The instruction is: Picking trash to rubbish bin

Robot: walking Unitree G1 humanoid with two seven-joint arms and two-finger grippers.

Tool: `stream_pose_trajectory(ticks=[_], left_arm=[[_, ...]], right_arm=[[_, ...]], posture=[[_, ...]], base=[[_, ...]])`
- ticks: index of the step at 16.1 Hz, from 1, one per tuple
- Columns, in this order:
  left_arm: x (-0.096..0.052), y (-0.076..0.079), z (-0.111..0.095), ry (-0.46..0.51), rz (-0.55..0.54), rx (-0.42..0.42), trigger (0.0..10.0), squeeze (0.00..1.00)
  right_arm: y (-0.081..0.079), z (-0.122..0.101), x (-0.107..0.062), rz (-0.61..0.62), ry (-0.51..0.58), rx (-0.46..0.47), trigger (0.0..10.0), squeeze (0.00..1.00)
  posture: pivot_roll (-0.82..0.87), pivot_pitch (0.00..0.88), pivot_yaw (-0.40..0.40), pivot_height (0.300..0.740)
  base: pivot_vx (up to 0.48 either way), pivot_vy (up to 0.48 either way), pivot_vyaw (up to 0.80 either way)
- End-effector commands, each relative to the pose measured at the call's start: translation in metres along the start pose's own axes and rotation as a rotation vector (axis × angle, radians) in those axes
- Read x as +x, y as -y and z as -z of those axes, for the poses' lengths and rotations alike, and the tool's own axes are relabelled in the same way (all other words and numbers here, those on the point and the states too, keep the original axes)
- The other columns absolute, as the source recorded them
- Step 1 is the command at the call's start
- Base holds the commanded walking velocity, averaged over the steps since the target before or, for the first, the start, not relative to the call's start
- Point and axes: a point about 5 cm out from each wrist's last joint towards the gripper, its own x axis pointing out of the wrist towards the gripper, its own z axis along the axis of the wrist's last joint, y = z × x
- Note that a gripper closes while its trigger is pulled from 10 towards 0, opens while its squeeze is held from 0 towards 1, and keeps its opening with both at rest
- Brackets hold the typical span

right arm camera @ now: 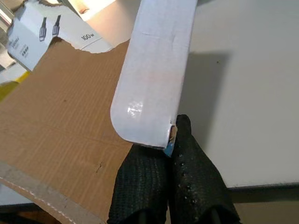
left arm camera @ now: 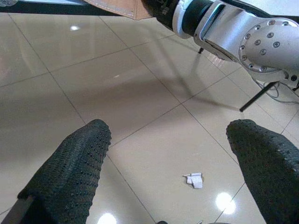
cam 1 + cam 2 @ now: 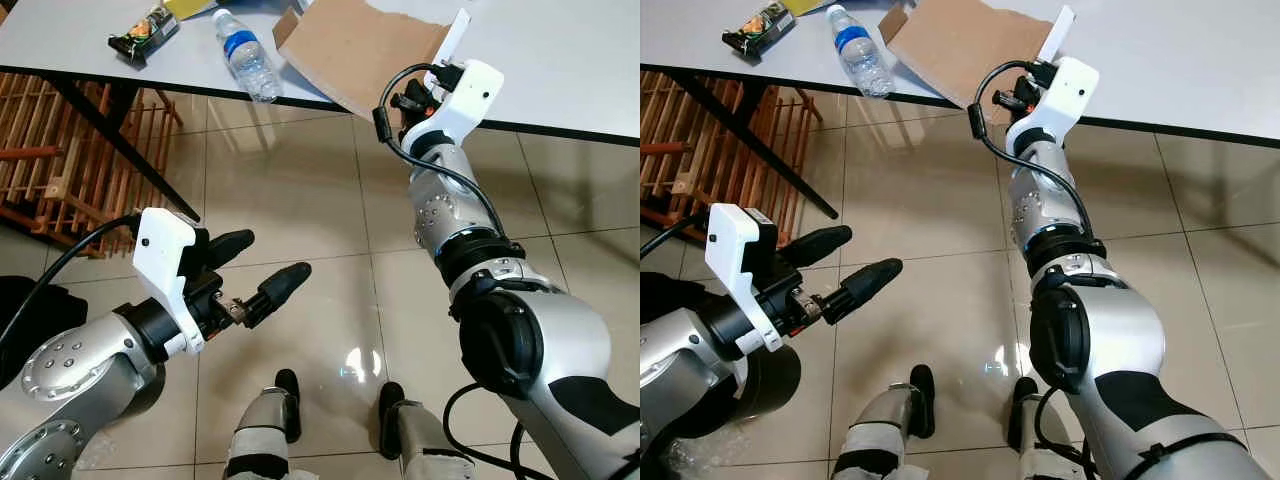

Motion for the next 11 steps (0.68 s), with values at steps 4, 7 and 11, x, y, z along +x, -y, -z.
stream_pose_trajectory(ticks=[4,7,11], left_arm=[[0.003,0.000,-0.001,0.006,0.005,0.017,10.0,0.00],[0.008,-0.002,0.000,0.018,0.002,0.017,10.0,0.00],[0.019,-0.005,-0.002,0.064,-0.008,0.020,10.0,0.00]], right_arm=[[0.001,-0.009,0.000,0.046,0.080,-0.135,0.0,0.00],[-0.008,-0.028,0.004,0.034,0.177,-0.192,0.0,0.00],[-0.002,-0.033,-0.001,0.012,0.259,-0.277,0.0,0.00]], posture=[[0.35,0.378,0.111,0.740],[0.34,0.354,0.100,0.740],[0.29,0.303,0.071,0.740]], base=[[0.000,0.000,0.00],[0.000,0.000,0.00],[0.000,0.000,0.00]])
